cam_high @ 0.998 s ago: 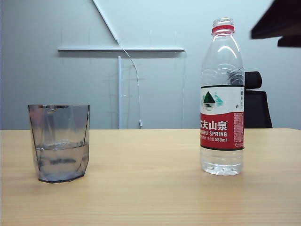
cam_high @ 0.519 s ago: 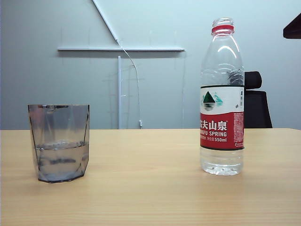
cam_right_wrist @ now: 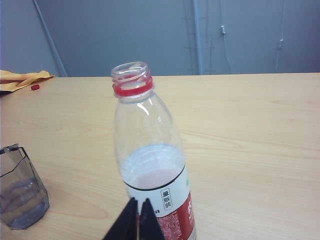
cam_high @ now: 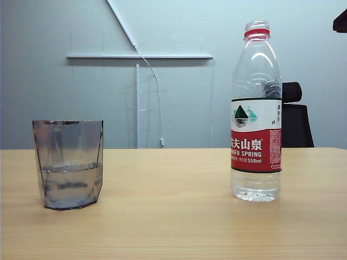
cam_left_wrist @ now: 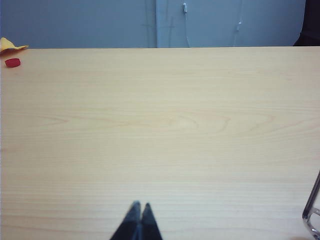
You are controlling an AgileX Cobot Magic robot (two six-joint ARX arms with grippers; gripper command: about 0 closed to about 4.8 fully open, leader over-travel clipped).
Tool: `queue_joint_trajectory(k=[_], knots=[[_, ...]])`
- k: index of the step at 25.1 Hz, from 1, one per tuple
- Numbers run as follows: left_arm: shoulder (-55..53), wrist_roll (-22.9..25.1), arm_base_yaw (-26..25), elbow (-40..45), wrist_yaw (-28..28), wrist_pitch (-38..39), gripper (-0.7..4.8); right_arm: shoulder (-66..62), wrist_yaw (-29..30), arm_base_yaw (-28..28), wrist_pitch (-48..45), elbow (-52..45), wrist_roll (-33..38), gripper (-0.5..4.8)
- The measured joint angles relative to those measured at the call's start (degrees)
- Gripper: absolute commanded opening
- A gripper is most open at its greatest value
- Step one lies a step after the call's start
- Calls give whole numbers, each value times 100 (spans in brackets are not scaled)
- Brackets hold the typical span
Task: Pick up the mineral water bottle on the table and pour water into the mug until it's half full.
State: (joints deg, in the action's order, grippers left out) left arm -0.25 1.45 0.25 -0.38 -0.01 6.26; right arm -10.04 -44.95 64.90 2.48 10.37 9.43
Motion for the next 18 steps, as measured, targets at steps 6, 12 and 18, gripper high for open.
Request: queue_joint_trajectory(k=[6, 12, 18], knots=[[0, 0, 0, 0, 0, 0, -2, 0, 2, -2, 0, 0, 0, 22], [0, 0, 0, 0, 0, 0, -2, 173, 26, -295, 61, 0, -55, -7], [-2, 0, 2, 0, 0, 0, -2, 422, 1899, -2573, 321, -109, -205, -7]])
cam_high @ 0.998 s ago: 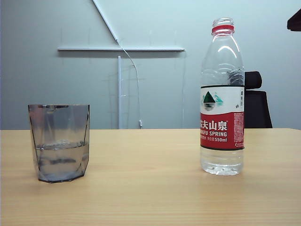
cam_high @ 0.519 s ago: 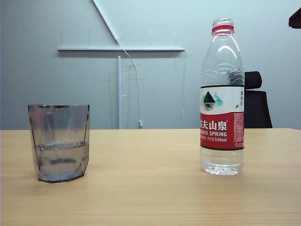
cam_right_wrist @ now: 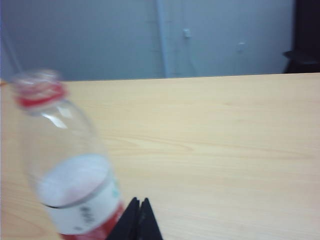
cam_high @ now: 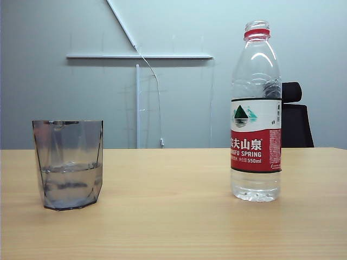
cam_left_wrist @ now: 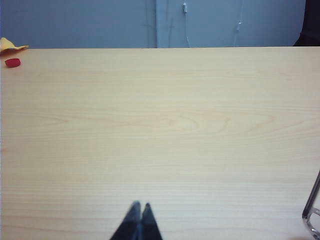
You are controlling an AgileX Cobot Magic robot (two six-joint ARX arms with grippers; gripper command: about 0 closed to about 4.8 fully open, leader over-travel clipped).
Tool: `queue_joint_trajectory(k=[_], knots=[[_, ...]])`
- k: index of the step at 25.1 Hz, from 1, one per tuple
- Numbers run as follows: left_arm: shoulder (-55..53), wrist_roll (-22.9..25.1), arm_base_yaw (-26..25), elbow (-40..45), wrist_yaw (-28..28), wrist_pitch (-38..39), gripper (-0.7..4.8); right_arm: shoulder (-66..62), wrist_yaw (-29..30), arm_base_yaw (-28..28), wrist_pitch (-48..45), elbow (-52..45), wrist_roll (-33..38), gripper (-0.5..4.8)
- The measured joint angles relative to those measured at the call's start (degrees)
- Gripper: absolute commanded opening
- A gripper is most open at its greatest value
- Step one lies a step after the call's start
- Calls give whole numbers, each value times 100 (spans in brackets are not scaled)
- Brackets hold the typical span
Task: Pick up the mineral water bottle on the table and pour water into the mug until it's half full.
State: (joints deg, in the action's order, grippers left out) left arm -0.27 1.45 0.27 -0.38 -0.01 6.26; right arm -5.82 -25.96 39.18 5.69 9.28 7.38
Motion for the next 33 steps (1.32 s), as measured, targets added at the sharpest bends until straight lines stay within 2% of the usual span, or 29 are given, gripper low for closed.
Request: queue_joint_trajectory(k=[3, 7, 11, 16, 21, 33], knots=[[0, 0, 0, 0, 2, 0, -2, 7, 1051, -1097, -177, -306, -105, -7], [0, 0, 0, 0, 4, 0, -2, 118, 2103, -2076, -424, -662, -127, -7], [2, 0, 0, 0, 4, 2, -2, 326, 2776, -2835, -588, -800, -136, -7], [2, 0, 0, 0, 2, 2, -2, 575, 3182, -3842, -592, -890, -138, -7], [2, 0, 0, 0, 2, 0, -2, 577, 3204, -4166, -605, -892, -168, -7], [4, 0, 0, 0, 2, 0, -2, 577, 3071, -4155, -601, -898, -208, -8]])
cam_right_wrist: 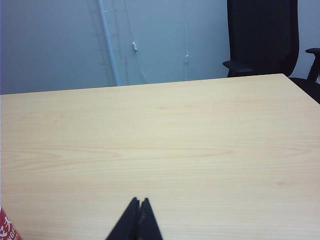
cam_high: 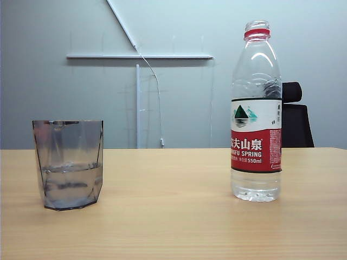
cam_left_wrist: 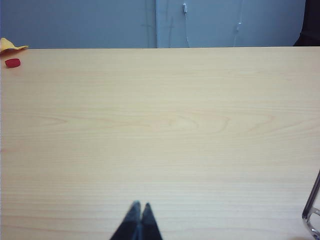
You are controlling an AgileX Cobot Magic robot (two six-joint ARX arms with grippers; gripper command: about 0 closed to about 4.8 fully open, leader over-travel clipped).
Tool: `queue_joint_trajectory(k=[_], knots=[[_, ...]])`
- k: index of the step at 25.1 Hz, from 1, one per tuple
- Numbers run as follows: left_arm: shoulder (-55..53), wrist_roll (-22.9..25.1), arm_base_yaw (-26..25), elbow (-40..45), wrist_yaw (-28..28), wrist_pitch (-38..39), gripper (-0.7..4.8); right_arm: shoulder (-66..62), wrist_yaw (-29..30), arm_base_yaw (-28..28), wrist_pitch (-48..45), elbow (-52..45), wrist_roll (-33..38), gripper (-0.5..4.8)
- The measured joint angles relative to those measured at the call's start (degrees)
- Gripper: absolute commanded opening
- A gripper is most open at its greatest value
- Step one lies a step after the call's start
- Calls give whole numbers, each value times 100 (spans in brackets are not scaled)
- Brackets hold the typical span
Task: Pick up the mineral water bottle on the table and pour water into the mug until it's half full.
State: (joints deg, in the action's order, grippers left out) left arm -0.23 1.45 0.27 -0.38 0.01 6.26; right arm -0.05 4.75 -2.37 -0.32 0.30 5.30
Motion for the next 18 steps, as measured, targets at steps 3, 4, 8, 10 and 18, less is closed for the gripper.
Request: queue_joint_trajectory(k=[3, 4, 8, 10, 18], knots=[[0, 0, 0, 0, 0, 0, -2, 0, 0, 0, 0, 0, -94, -8], [0, 0, 0, 0, 0, 0, -2, 0, -2, 2, 0, 0, -149, -8], [0, 0, 0, 0, 0, 0, -2, 0, -81, 2, 0, 0, -234, -8], [0, 0, 0, 0, 0, 0, -2, 0, -109, 2, 0, 0, -236, -7], [0, 0, 0, 0, 0, 0, -2, 0, -109, 2, 0, 0, -236, -8]])
